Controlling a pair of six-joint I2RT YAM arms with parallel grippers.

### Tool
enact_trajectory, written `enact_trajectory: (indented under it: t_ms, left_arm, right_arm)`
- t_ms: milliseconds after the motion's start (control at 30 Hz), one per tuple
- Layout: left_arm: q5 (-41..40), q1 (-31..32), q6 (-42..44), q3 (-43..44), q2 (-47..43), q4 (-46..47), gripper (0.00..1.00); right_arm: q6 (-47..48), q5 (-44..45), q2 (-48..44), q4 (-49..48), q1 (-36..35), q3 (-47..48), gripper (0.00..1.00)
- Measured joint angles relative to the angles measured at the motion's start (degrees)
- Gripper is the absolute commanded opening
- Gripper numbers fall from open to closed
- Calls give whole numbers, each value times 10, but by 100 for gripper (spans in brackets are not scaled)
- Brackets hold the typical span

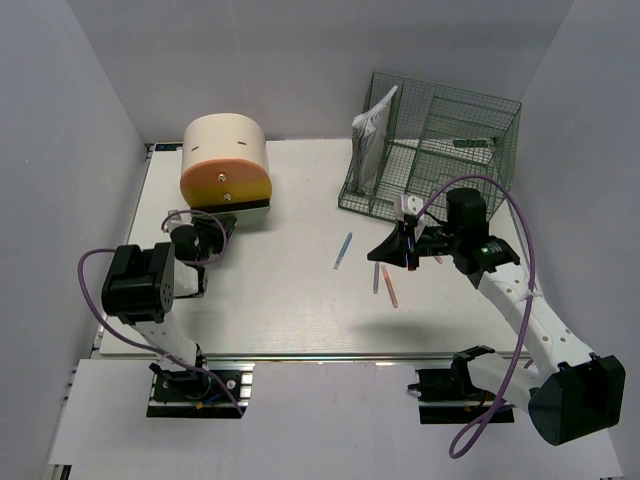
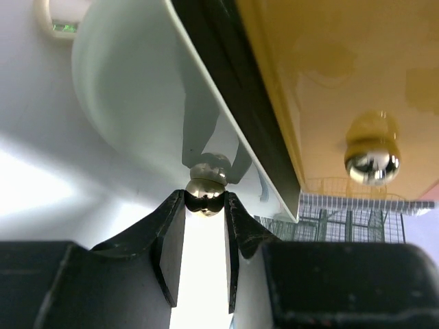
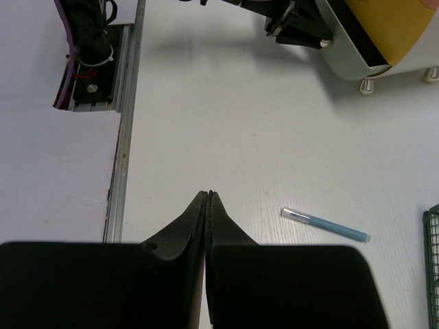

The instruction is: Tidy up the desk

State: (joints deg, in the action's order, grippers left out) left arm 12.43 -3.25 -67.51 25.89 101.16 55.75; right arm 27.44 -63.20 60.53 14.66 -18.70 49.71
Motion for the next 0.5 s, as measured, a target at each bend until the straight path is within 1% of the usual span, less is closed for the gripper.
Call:
enact_trajectory:
  t_ms: [167,300,400,433,500]
  left_arm:
    - [0,0,4,-45,-43,-2,16]
    - [0,0,6,-59,-61,-10,22]
    - [0,0,8,-62,-74,-26,32]
    - [0,-2,9,-62,-79,-34,37]
    - [2,-4,12,-62,-87,-47,42]
  right_arm:
    - [0,0,0,3,0,0,0]
    - [0,0,0,4,2,0,0]
    - [1,0,0,4,3,0,0]
    - [1,0,0,4,3,0,0]
    - [2,0,2,4,3,0,0]
